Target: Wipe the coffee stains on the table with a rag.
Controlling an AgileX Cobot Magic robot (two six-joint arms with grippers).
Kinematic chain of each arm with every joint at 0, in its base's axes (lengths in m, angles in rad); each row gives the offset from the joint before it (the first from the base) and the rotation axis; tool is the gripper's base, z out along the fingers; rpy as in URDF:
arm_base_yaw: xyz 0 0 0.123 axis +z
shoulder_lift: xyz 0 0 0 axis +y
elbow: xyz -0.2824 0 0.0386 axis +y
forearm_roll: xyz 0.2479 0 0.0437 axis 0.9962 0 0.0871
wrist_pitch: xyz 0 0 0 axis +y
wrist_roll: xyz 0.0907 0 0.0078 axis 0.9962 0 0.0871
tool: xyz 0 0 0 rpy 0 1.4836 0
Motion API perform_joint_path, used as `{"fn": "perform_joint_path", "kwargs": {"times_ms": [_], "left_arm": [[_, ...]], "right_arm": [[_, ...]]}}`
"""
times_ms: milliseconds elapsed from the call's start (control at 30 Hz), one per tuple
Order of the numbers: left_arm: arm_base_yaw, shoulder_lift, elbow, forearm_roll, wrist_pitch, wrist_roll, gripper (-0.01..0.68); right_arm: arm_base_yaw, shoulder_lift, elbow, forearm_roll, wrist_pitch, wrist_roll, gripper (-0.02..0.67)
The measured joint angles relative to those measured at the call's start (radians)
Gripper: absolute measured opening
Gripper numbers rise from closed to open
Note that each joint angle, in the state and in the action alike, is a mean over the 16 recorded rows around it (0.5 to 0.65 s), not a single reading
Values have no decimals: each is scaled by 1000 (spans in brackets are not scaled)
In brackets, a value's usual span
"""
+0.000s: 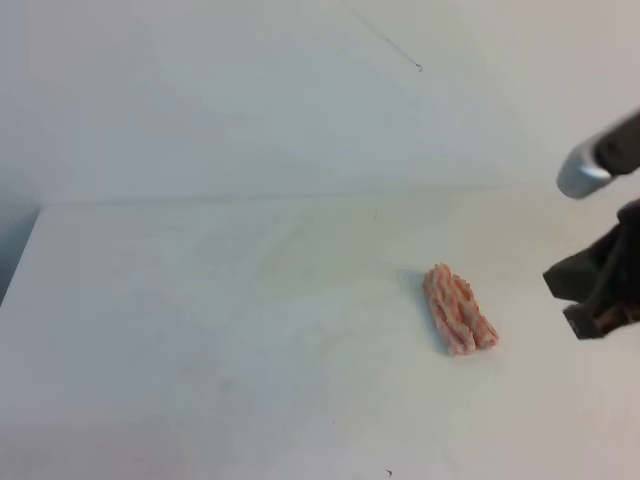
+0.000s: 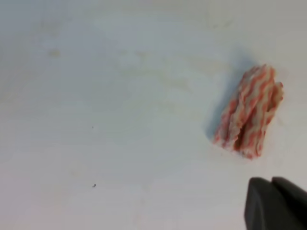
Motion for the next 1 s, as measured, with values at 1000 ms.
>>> {"fn": "perform_joint_path", "kwargs": {"times_ms": [1000], "left_arm": [[0, 2, -3, 0, 1, 0, -1]], "right_arm": [[0, -714, 696, 67, -596, 54, 0]]}}
